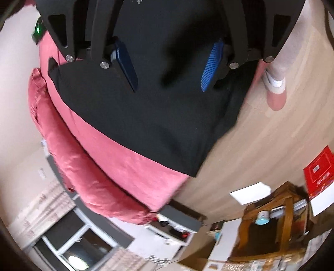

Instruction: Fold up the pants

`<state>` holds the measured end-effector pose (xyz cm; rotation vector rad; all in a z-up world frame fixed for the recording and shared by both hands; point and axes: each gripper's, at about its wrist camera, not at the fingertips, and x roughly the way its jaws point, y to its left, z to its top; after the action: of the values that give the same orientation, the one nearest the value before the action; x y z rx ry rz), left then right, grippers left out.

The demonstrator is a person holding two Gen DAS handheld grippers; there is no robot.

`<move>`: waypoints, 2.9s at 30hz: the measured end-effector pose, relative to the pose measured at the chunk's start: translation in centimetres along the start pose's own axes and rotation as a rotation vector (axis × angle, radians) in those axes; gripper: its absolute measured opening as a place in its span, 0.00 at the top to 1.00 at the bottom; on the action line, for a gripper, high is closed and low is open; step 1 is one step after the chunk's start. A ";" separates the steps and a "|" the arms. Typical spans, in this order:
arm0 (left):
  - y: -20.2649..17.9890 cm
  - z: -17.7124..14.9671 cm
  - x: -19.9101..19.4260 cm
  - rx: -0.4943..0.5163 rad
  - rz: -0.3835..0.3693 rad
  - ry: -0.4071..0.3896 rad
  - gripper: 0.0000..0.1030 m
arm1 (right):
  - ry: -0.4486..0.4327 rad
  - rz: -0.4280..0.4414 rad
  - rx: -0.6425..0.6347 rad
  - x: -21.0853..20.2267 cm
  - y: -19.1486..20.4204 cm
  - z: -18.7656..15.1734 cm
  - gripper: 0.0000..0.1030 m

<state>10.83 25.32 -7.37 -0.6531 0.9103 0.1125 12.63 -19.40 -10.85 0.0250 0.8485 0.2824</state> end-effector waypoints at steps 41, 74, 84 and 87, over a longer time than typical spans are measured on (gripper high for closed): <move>-5.1 9.4 3.9 0.354 -0.009 -0.027 0.88 | -0.002 0.024 -0.004 0.5 0.6 -0.3 0.35; -1.6 -11.6 -3.4 0.339 -0.162 0.181 0.88 | 0.045 0.131 0.453 1.4 -5.8 8.7 0.37; -0.3 -9.7 -5.2 0.245 -0.172 0.104 0.88 | 0.031 0.148 0.502 2.1 -7.2 10.4 0.89; 1.0 -8.1 -6.9 0.167 -0.187 0.010 0.88 | -0.052 0.193 0.460 -2.3 -7.0 10.0 0.89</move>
<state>0.57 22.70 -6.10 -0.5804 0.8536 -0.1321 20.27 -25.77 -3.52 0.5435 0.8458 0.2612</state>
